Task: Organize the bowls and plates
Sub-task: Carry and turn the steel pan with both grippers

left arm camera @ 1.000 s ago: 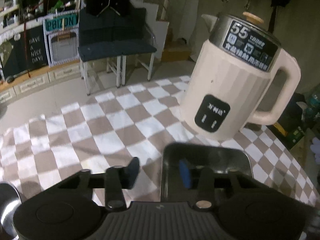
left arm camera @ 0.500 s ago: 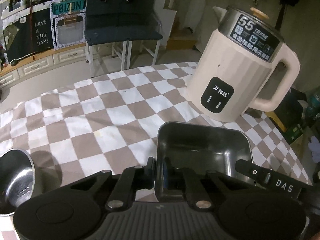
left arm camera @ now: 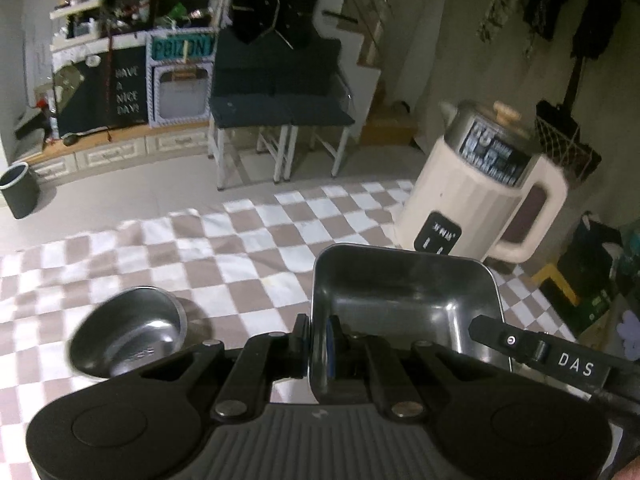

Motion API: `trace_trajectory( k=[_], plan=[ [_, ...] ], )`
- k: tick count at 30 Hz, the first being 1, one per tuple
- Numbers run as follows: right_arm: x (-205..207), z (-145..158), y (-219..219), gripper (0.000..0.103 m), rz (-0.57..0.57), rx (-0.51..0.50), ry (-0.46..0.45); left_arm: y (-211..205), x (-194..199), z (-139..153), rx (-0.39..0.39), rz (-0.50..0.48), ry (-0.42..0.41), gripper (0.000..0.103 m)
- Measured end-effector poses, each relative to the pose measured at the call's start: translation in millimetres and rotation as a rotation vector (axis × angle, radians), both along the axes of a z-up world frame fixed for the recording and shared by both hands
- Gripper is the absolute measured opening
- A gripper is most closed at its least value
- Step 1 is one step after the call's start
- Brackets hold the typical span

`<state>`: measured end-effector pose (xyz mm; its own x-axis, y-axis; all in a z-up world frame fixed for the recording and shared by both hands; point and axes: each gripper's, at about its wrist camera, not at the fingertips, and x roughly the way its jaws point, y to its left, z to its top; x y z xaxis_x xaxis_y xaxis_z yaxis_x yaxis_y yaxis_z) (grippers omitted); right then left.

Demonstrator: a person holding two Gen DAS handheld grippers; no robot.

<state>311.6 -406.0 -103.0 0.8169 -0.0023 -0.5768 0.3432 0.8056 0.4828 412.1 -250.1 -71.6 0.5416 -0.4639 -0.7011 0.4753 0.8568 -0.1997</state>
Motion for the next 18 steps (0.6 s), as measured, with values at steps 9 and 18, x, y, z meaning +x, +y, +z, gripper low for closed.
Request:
trace_trajectory(
  k=[9, 18],
  plan=[
    [-33, 38, 40, 0.012, 0.12, 0.013, -0.081, 67, -55, 51, -0.028, 0.067, -0.076, 0.009],
    [-53, 60, 90, 0.014, 0.275, 0.042, -0.134, 156, -100, 78, -0.146, 0.191, -0.062, 0.009]
  ],
)
